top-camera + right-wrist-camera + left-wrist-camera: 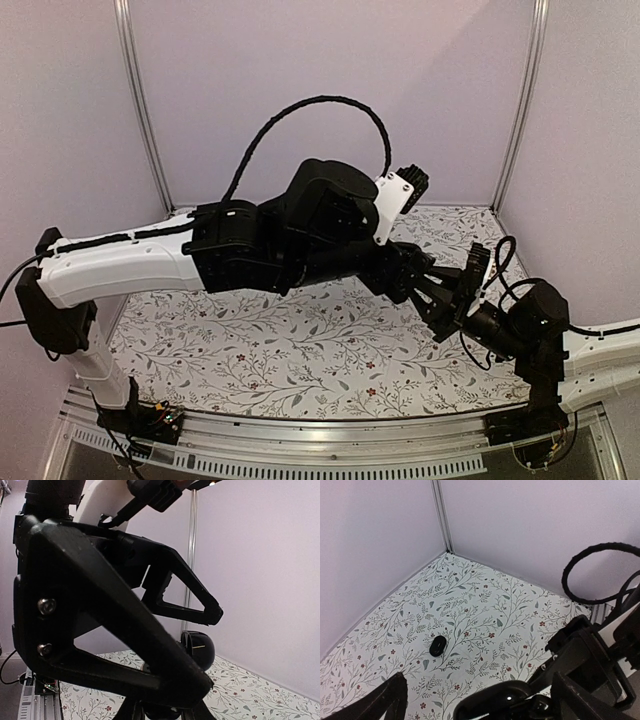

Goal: Insert the wireless bluetooth earbuds into the charging case
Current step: Adjust the right earbud in the right side groove of the charging case.

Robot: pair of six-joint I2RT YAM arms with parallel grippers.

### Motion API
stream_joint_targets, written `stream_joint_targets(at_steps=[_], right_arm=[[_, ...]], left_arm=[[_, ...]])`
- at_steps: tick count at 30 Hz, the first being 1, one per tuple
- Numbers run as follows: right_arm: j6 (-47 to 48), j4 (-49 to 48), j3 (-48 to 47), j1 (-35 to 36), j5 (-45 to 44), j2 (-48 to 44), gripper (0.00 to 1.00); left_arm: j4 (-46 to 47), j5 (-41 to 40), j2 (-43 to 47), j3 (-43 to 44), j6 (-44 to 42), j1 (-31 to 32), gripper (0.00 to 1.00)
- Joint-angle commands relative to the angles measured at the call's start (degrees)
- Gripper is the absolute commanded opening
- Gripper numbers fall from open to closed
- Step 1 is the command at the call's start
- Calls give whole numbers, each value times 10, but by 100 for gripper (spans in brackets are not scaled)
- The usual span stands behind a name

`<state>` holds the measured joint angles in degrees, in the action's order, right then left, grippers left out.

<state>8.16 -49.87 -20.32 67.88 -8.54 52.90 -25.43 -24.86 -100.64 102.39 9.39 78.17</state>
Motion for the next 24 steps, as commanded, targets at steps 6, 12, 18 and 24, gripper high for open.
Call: stream_joint_targets(at_steps=[6, 12, 18, 24], right_arm=[[4, 0, -10, 4, -15, -31, 0], [3, -13, -4, 4, -9, -36, 0], [0, -27, 4, 4, -3, -44, 0], [1, -31, 12, 4, 11, -54, 0]], left_arm=[[0, 17, 32, -36, 26, -19, 100], [5, 29, 44, -54, 32, -21, 100], [25, 60, 61, -78, 33, -25, 100], [38, 94, 81, -101, 44, -41, 100]])
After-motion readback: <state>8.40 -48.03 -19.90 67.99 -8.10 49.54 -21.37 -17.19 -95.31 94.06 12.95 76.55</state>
